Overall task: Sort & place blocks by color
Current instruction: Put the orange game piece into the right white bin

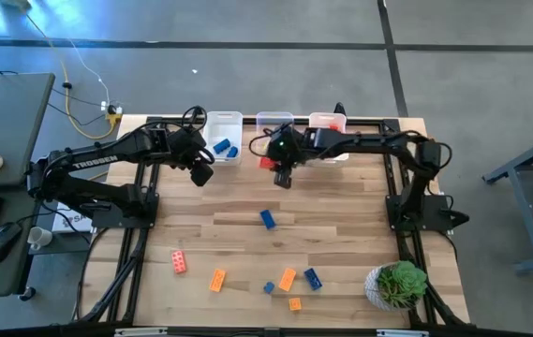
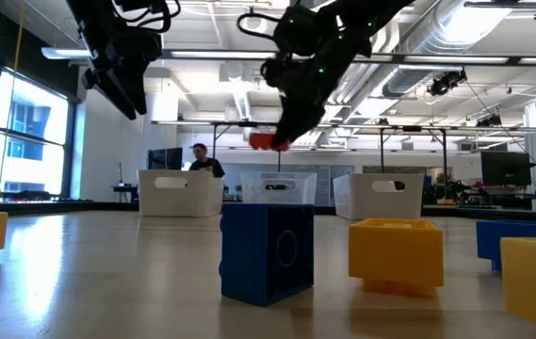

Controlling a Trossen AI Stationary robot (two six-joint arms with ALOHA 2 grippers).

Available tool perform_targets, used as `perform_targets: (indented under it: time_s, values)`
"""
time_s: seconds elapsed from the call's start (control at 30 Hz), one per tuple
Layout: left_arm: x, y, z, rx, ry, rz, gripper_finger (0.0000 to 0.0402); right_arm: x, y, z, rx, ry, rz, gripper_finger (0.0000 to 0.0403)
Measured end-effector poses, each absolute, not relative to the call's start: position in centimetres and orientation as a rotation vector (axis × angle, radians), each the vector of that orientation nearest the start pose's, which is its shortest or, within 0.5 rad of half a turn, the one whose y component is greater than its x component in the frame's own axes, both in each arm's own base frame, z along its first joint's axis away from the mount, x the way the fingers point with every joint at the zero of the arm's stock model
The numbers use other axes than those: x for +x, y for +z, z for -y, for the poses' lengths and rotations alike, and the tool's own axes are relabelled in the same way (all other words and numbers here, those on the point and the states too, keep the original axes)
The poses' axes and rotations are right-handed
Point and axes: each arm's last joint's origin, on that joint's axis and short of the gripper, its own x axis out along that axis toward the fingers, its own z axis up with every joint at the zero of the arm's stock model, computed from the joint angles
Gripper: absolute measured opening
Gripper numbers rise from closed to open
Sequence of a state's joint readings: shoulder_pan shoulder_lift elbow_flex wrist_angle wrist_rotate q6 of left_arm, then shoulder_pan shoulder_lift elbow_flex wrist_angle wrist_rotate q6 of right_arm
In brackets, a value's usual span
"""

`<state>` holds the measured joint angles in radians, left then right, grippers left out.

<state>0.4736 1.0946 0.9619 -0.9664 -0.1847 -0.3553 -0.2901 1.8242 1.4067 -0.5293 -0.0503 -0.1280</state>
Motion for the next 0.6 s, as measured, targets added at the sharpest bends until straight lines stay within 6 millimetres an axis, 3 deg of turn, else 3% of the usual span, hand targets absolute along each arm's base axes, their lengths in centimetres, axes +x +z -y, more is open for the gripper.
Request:
perform_targets:
  time_s: [0.3, 0.6]
  values:
    - [17.0, 27.9, -9.3, -0.478, 0.768, -0.996, 0.02, 32.8, 25.5, 16.3, 0.06, -0.456, -1.069, 0.0109]
    - [17.0, 27.9, -9.3, -0.478, 0.767, -0.997, 0.02, 27.8, 25.3, 21.3, 0.284, -0.717, -1.177, 0.0109]
